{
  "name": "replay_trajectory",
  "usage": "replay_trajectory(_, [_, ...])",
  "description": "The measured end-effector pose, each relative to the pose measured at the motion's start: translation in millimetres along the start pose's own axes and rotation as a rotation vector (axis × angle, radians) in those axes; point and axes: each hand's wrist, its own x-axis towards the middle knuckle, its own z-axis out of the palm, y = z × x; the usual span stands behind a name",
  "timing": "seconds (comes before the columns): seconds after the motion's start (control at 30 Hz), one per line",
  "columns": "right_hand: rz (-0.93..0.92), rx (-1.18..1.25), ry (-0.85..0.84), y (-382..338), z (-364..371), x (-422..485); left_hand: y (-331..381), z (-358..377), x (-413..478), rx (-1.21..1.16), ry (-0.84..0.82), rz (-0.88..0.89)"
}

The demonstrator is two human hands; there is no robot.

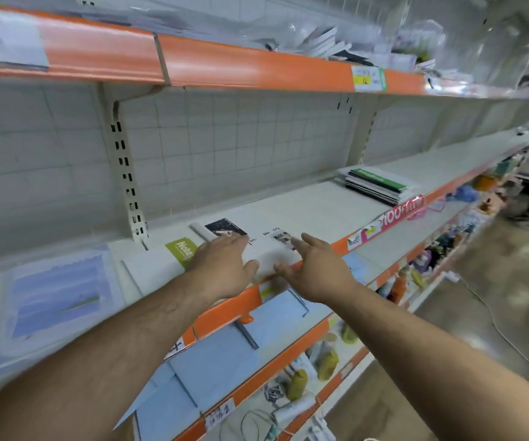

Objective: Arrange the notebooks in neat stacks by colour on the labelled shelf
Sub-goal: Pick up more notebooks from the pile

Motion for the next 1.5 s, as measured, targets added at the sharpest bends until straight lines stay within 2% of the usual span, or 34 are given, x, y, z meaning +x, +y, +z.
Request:
replay_trajectory(0.2, [0.122,-0.043,-0.007,31,-13,-32,39,15,9,0.008,-0.034,0.118])
replay_trajectory(0.47, [0.193,-0.029,0.033,95,-41,-54,113,34,31,0.001,-0.051,0.226])
replay_trajectory(0.9, [0.173,-0.002,0.032,268,-100,-49,282,66,96,-0.013,-0.069,0.196])
replay_trajectory(1.2, [0.166,0.006,0.036,353,-122,-18,354,91,150,-0.003,-0.047,0.177])
replay_trajectory(1.5, [0.169,0.015,0.041,401,-125,60,374,110,246,-0.008,-0.039,0.199])
